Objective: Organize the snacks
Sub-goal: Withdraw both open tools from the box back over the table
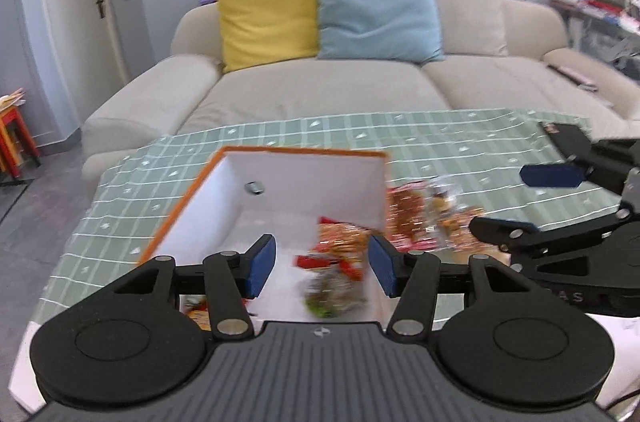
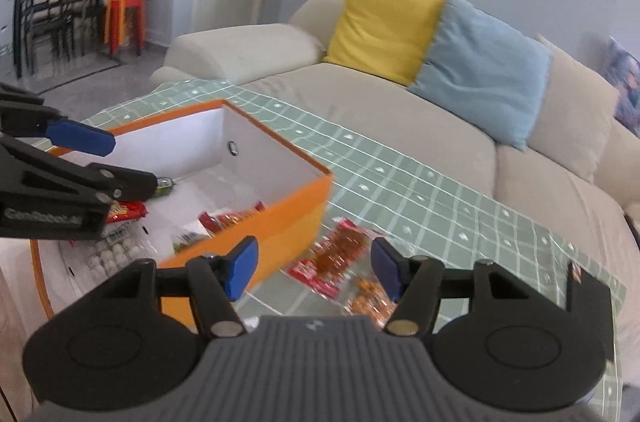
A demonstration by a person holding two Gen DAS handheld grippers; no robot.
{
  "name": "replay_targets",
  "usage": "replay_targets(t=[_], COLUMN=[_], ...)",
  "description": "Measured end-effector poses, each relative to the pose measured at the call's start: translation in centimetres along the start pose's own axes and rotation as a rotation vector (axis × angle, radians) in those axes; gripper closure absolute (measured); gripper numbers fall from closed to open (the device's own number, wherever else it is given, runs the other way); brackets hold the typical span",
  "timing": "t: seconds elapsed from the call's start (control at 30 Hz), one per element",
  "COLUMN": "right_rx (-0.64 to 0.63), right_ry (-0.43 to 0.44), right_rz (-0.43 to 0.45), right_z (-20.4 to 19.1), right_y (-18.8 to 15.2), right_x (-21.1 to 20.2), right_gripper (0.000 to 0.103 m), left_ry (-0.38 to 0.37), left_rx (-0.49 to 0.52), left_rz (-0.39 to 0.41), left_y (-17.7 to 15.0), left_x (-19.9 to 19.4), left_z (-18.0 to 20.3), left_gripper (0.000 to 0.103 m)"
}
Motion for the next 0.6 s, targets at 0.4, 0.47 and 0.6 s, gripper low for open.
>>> replay_targets(t=[0.4, 0.47, 0.6], right_rx=[0.192, 0.212, 0.279], right_ry=[-0.084, -0.115, -0.148], right_rz=[-0.038, -0.056, -0.102], right_z=[5.7, 6.4, 7.7], right_y=[-6.5, -7.9, -10.2], right_x=[-3.7, -3.7, -3.4], right_gripper=[0.037, 0.037, 0.037], left_ry=[-0.126, -0.143, -0.143], left_rx=[-0.024, -0.025, 0.005], left_rz=[-0.037, -0.054, -0.053], left_y=[-2.7, -3.4, -4.5], left_x=[0.0, 0.5, 1.0], left_z=[6.5, 7.3, 8.9], left_gripper=[0.040, 0.040, 0.040])
Point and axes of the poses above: each gripper's, at about its wrist camera, not at the fingertips, and x roughly the way its jaws point, z to its right, y to its top, the point moved 9 cm from there along x, roughly the way its jaws point, and after that the axes turned 4 degrees about z, right-handed, at the moved point
